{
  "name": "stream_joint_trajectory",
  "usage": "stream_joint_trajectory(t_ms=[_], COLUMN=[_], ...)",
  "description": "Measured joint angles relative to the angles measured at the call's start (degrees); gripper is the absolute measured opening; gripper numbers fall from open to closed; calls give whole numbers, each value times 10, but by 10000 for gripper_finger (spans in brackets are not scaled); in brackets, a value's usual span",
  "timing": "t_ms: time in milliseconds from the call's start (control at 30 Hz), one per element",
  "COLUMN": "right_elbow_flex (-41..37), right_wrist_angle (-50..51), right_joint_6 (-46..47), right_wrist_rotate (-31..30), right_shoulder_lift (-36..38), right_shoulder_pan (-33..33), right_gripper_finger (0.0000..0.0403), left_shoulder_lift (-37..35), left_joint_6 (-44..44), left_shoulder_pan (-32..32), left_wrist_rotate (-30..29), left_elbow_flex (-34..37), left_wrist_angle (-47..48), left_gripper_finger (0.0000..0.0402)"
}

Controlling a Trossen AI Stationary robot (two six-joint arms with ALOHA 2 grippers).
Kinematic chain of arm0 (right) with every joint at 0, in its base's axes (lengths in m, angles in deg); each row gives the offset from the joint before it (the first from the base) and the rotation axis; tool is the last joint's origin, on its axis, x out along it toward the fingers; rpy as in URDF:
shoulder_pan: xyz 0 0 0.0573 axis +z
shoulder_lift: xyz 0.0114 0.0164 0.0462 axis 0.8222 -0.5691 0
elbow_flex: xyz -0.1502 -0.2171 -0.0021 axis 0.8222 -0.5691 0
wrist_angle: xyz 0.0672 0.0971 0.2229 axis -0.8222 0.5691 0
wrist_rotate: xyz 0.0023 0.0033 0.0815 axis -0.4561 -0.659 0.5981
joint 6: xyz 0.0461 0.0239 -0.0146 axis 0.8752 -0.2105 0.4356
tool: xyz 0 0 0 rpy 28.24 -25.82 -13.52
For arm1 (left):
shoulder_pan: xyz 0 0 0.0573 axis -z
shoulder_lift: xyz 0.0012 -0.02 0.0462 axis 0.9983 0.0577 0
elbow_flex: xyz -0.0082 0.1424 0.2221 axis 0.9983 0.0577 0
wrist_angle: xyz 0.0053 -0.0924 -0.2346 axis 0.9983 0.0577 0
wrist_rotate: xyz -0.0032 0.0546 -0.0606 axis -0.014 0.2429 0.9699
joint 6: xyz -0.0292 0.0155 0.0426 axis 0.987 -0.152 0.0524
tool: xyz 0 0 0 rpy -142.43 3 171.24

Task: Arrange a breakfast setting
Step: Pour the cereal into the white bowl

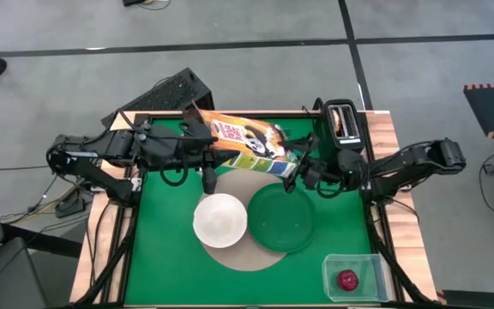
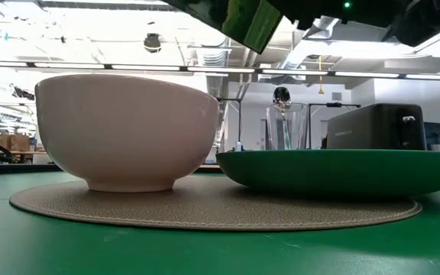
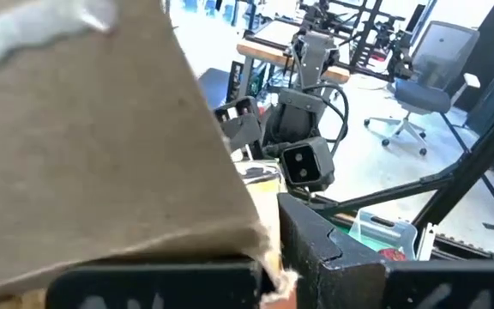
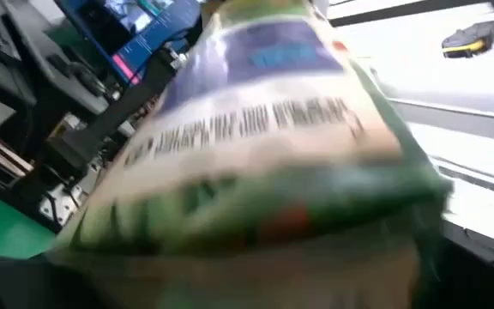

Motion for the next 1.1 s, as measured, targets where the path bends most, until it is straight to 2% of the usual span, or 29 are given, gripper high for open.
stream_joint_trajectory(t_ms=[100, 200, 500, 733, 867, 1100], right_elbow_flex=[15, 24, 27, 27, 27, 27], right_wrist_angle=[-6, -4, 1, 3, 5, 3], right_joint_6=[1, 16, 52, 72, 81, 84], right_wrist_rotate=[0, 0, 0, -7, -11, -37], right_shoulder_lift=[-20, -32, -32, -32, -32, -31], right_shoulder_pan=[0, 1, 3, 5, 11, 31], right_gripper_finger=[391, 372, 253, 248, 248, 248], left_shoulder_lift=[1, 1, 0, 0, 0, -18], left_joint_6=[-2, -4, -35, -62, -71, -102], left_shoulder_pan=[0, 0, 2, 2, 2, 3], left_wrist_rotate=[8, 8, 9, 10, 10, 13], left_elbow_flex=[0, 0, 0, 0, 0, -7], left_wrist_angle=[0, 2, -5, -4, -2, 10], left_gripper_finger=[0, 0, 0, 4, 36, 134])
